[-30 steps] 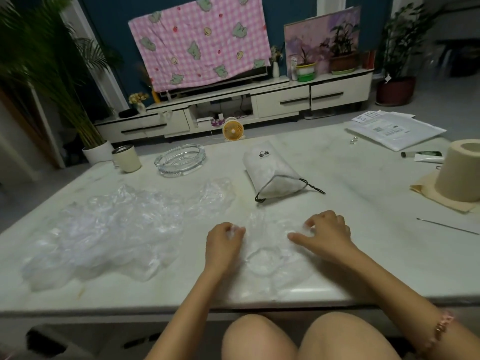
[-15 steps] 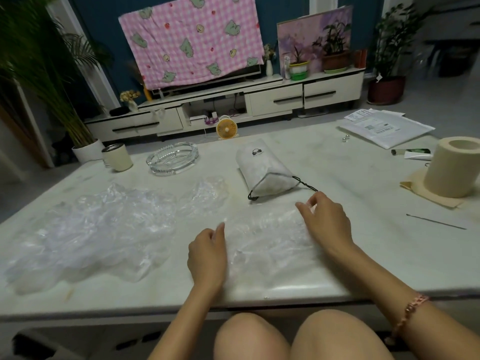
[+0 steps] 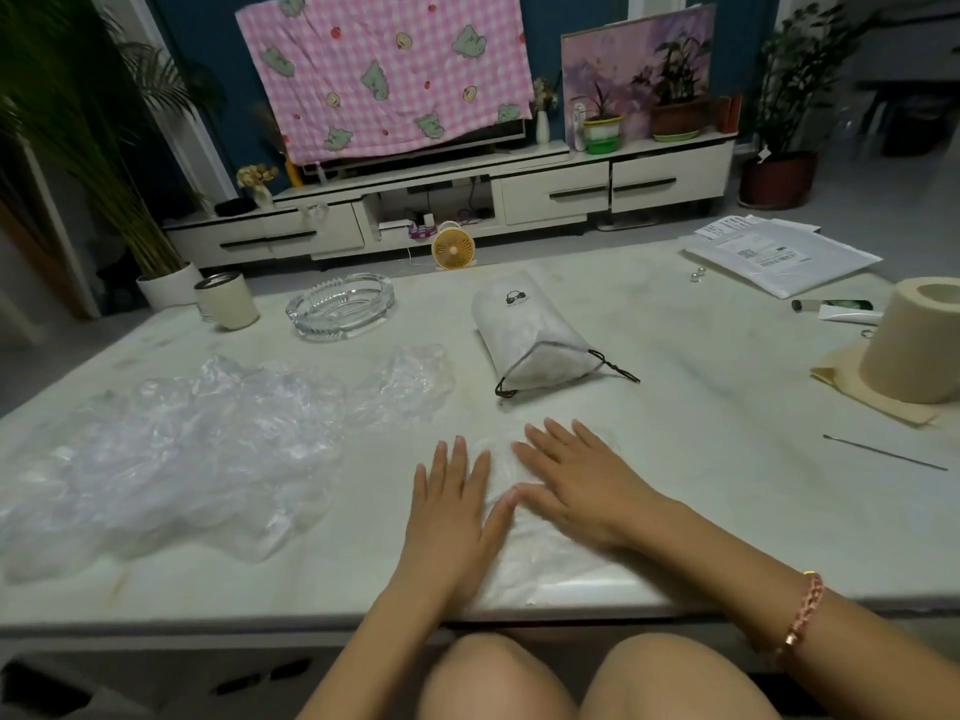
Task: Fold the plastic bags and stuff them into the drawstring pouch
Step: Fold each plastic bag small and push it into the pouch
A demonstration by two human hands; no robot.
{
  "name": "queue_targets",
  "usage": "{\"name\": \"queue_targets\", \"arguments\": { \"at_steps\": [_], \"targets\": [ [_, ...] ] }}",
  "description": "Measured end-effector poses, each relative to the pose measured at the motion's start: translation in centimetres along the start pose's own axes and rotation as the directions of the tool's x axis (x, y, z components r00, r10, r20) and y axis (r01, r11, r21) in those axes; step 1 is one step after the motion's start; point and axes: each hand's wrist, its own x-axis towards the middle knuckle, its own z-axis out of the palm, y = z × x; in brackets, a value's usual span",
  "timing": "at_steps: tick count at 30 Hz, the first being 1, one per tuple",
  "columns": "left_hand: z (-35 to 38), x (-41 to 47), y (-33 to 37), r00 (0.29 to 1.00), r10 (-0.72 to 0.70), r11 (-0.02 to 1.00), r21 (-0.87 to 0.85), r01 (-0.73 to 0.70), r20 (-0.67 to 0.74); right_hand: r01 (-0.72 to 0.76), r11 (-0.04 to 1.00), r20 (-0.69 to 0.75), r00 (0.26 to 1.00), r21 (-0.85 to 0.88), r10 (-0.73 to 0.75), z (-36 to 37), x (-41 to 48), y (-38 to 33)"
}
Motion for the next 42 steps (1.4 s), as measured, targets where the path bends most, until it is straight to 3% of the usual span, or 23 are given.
{"name": "queue_targets", "arguments": {
  "at_steps": [6,10,12,14,16,18,20,21,23,27,30,32,33,36,38,42],
  "targets": [
    [0.5,-0.2,-1.5,0.997,0.013,1.0,0.003,-0.013,0.073,0.052,0.997,0.089,0.994,0.063,-0.058,0.1,-1.0,2.3],
    [0.4,-0.2,-1.7,1.0,0.025,0.999,-0.036,-0.025,0.016,0.062,0.998,0.061,0.996,0.03,-0.064,0.5,-0.9,2.2],
    [0.1,-1.1,-1.6,0.97,0.146,0.979,-0.115,-0.171,-0.196,0.065,0.991,-0.045,0.997,0.121,-0.06,0.6,-1.1,2.1],
    [-0.3,-2.6,-1.7,0.883,0.269,0.903,-0.218,-0.37,-0.385,0.099,0.937,-0.327,0.945,0.334,0.017,-0.2,-2.2,2.3],
    [-0.5,-4.2,-2.0,0.857,0.35,0.843,-0.271,-0.464,-0.379,0.136,0.827,-0.416,0.9,0.546,0.126,-1.9,-3.8,2.8],
    [-0.3,-4.8,-2.1,0.845,0.412,0.855,-0.176,-0.488,-0.34,0.108,0.752,-0.238,0.969,0.651,0.066,-3.2,-5.5,3.1],
    [0.5,-4.8,-2.2,0.831,0.428,0.854,-0.142,-0.501,-0.356,0.061,0.874,-0.006,0.998,0.482,-0.066,-2.9,-6.9,3.2],
    [0.6,-4.7,-2.3,0.831,0.42,0.85,-0.163,-0.501,-0.364,0.075,0.921,0.039,0.995,0.381,-0.097,-2.5,-7.2,3.2],
    [0.6,-4.4,-2.5,0.844,0.374,0.835,-0.256,-0.487,-0.385,0.113,0.94,-0.021,0.993,0.323,-0.112,-1.6,-7.1,3.2],
    [-0.4,-4.2,-2.4,0.916,0.156,0.773,-0.532,-0.346,-0.37,0.143,0.899,-0.281,0.96,0.414,-0.023,-1.4,-5.6,4.1],
    [-0.3,-5.0,-2.7,0.925,0.166,0.774,-0.536,-0.337,-0.341,0.064,0.793,-0.211,0.974,0.606,0.082,-1.5,-5.1,4.5],
    [0.3,-5.2,-3.1,0.905,0.196,0.777,-0.503,-0.378,-0.377,0.024,0.783,-0.192,0.974,0.621,0.123,-1.5,-4.8,4.2],
    [0.3,-5.0,-3.0,0.911,0.142,0.761,-0.547,-0.35,-0.386,-0.001,0.777,-0.194,0.968,0.629,0.158,-1.5,-4.4,4.1],
    [-0.6,-3.6,-1.7,0.924,-0.198,0.647,-0.752,-0.127,-0.326,-0.091,0.768,-0.216,0.933,0.634,0.289,-1.7,-2.5,3.3],
    [-1.2,-2.1,-1.1,0.905,-0.347,0.611,-0.791,0.018,-0.247,-0.202,0.775,-0.198,0.9,0.599,0.388,-1.9,-0.9,2.8],
    [-1.2,0.3,-1.0,0.823,-0.503,0.755,-0.598,0.269,-0.264,-0.405,0.817,-0.177,0.844,0.41,0.507,-1.3,1.1,1.7]
  ]
}}
